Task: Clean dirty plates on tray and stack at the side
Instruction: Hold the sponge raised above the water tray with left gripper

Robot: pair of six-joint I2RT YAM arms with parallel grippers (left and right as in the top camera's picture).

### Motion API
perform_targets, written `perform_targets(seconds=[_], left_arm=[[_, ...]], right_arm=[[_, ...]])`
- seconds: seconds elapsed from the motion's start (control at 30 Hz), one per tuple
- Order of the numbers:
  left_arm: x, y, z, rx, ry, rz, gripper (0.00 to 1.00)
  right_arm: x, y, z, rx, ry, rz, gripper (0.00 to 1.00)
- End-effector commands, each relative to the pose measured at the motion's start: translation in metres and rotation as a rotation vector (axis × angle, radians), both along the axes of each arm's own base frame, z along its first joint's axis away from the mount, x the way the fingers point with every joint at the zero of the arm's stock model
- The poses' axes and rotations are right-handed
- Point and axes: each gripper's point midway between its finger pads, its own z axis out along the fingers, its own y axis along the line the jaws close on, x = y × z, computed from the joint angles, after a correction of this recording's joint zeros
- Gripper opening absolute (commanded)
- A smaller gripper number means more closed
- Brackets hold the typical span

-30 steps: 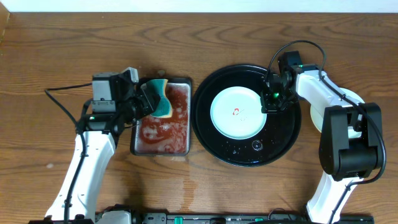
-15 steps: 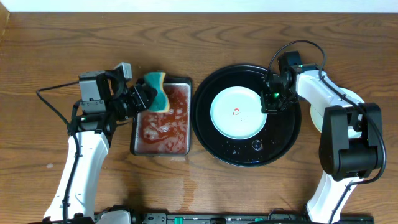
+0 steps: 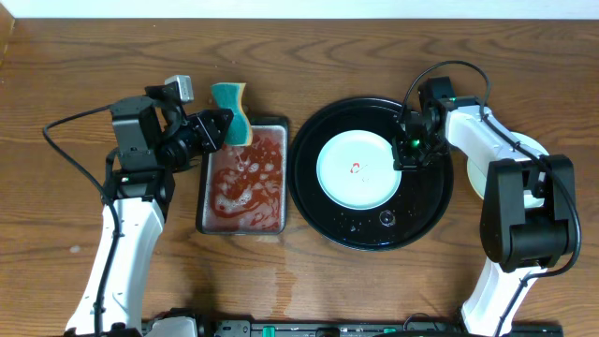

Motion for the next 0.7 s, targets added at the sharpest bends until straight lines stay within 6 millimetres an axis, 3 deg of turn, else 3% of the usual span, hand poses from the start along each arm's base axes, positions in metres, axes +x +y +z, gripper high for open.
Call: perform_targets(seconds=[0.0, 0.27, 0.67], left_arm=[[-0.005, -0.002, 0.024, 0.015, -0.091, -0.025, 0.07], [-0.026, -0.004, 0.068, 0.032, -0.214, -0.025, 0.07], [-0.039, 0.001, 0.089, 0.066, -0.275, 0.013, 0.07]], right_arm=[[-0.006, -0.009, -0.004, -0.057, 0.008, 0.021, 0.01], [-0.006, -0.009, -0.004, -0.057, 0.008, 0.021, 0.01], [-0.006, -0.009, -0.004, -0.057, 0.007, 0.021, 0.01]])
